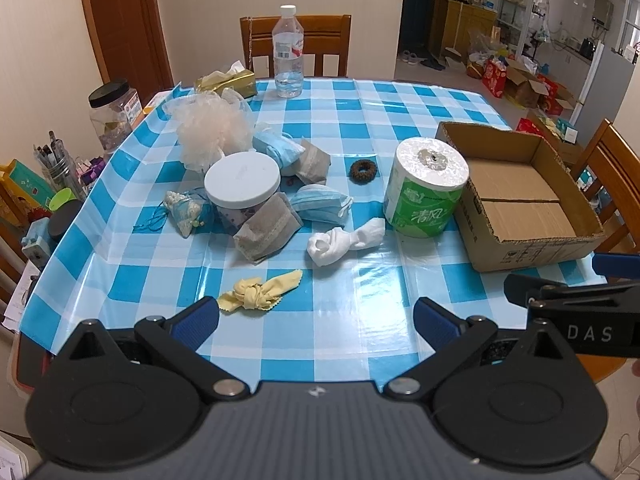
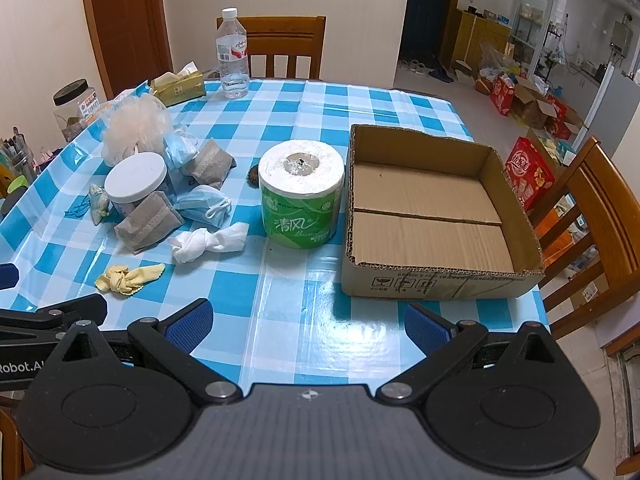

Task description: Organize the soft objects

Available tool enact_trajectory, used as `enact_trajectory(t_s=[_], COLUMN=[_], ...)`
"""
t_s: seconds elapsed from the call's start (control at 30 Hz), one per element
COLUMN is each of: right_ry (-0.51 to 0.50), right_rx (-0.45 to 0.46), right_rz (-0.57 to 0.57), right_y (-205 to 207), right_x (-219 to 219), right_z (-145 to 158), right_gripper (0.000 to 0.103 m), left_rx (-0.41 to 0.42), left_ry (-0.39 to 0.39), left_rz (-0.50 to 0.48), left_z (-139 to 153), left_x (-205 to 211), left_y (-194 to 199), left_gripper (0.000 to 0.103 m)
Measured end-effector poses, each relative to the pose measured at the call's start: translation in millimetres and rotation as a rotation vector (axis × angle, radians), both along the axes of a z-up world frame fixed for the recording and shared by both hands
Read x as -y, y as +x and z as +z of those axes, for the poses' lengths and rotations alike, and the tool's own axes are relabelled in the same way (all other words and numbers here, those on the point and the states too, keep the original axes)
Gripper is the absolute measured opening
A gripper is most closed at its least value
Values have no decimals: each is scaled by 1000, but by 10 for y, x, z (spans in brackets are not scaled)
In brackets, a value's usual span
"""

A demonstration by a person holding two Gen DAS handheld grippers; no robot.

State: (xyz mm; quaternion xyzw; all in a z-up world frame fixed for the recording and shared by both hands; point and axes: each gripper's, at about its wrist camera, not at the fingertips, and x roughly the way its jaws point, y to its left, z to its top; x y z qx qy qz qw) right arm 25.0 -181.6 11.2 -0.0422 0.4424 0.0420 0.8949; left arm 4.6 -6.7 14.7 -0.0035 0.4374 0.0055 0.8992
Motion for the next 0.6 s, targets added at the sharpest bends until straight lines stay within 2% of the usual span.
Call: enact_trajectory(t_s=[0.6], right_ry=[12], right_rx=[21], right_rz=[15], right_y=[-14], right_x=[71], right_z=[-30], right_gripper=[103], left_rx=[38], left_ry=[35], left_rz=[-35], left_z=[24], left_x=[119], left_y=[-23], left_gripper=[102])
